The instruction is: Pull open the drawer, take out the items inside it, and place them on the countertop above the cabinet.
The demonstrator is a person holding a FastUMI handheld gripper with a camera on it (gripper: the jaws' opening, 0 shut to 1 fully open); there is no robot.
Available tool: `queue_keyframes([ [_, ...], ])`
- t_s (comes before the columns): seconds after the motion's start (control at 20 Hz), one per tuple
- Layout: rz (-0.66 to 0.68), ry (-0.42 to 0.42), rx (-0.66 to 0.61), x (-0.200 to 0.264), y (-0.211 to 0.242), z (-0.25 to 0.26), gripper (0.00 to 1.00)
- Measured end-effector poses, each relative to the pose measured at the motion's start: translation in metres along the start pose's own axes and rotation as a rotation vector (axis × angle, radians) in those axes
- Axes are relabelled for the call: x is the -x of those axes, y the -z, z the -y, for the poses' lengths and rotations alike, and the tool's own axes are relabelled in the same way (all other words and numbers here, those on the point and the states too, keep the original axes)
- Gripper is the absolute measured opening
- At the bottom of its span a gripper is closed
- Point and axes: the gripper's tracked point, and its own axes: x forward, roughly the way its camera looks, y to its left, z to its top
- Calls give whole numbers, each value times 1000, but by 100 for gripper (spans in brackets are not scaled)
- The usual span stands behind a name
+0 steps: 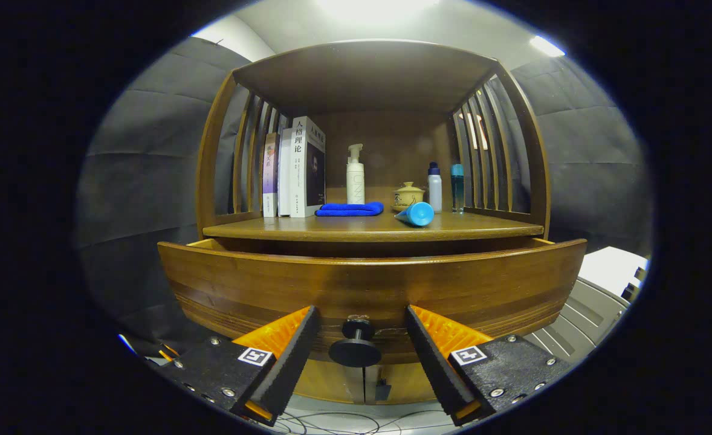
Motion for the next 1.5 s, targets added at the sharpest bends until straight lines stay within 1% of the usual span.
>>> queue_keyframes([
  [0.5, 22, -50, 29, -48, -3, 3, 92],
  [0.75, 23, -47, 14, -67, -5, 4, 91],
  [0.9, 58, -33, -4, -67, -6, 2, 91],
  [1.1, 46, -42, 2, -65, -9, 2, 93],
  [1.2, 71, -27, 11, -62, -20, 8, 93],
  [1.5, 71, -16, 47, -37, -57, 21, 93],
])
